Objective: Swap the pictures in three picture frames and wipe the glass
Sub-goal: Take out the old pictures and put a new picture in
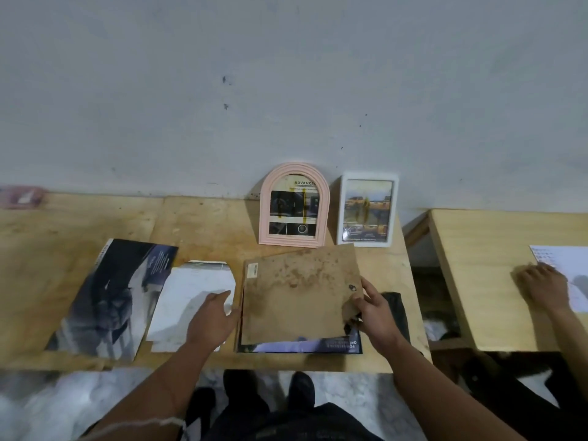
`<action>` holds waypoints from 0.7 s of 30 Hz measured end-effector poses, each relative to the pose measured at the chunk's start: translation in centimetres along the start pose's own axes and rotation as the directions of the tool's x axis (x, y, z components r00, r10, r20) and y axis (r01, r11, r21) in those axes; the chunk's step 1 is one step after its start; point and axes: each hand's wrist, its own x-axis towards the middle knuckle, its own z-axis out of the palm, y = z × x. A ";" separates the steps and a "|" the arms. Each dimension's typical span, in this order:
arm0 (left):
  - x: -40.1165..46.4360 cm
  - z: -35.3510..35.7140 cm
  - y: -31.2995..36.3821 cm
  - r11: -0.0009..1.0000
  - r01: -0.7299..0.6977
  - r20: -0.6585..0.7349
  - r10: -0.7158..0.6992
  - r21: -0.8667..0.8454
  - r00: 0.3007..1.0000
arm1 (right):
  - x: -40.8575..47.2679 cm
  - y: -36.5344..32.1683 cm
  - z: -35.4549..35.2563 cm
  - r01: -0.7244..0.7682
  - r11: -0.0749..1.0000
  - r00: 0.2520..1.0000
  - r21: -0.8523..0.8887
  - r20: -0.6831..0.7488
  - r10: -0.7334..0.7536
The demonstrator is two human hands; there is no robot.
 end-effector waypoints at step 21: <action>-1.7 4.1 1.3 0.996 0.054 0.176 -0.066 0.075 0.982 | 2.0 5.5 -0.7 0.012 0.718 0.997 -0.696 -0.048 -0.063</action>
